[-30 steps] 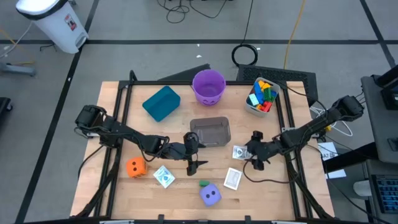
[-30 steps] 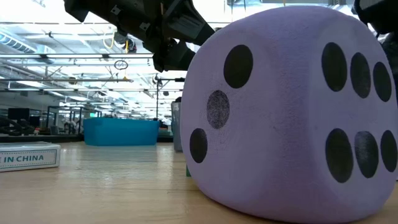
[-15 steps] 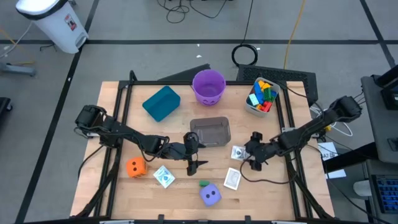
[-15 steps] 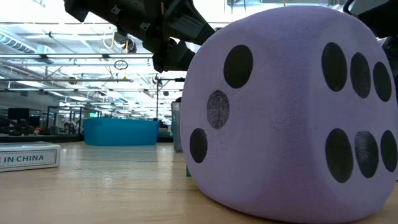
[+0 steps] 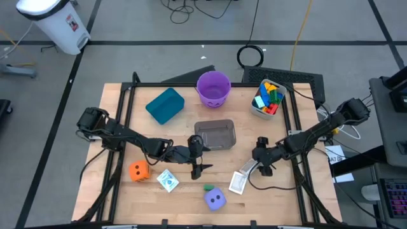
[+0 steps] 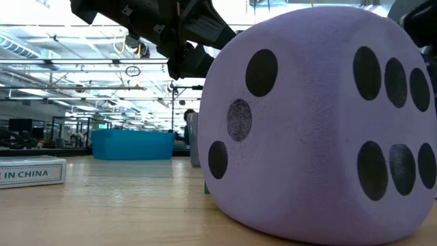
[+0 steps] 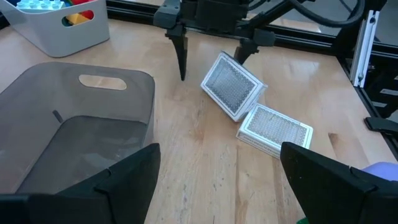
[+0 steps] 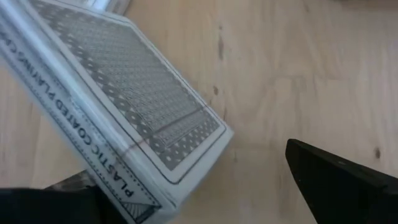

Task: Pick & Place Toys
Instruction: Put the black deck of cards into the transparent black bin

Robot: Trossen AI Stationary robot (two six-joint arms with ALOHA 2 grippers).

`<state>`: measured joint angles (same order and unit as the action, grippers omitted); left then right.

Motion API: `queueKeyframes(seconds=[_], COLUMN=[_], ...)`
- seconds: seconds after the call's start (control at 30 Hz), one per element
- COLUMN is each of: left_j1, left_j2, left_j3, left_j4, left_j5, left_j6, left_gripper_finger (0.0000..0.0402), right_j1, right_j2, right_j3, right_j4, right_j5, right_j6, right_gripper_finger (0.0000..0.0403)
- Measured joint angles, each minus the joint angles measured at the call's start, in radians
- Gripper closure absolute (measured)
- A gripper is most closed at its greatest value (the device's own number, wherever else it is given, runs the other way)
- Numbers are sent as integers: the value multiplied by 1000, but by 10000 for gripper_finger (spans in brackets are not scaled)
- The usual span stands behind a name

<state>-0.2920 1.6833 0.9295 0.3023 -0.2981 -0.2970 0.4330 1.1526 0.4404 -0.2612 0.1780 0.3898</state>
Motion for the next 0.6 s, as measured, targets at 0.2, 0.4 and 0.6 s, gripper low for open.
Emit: queueKeyframes(seconds=[0.2,0.4,0.6], left_j1=[0,0,0], left_j2=[0,0,0], left_j3=[0,0,0], left_j4=[0,0,0], left_j5=[0,0,0], left_j6=[0,1,1], left_gripper_finger=[62,62,62], right_j1=[6,7,7], right_j2=[0,-1,-1], right_j3=[0,0,0], right_j4=[55,107,96], right_j5=[0,-4,-96], right_j6=[-135,-197,-194], right_gripper_finger=[56,102,180])
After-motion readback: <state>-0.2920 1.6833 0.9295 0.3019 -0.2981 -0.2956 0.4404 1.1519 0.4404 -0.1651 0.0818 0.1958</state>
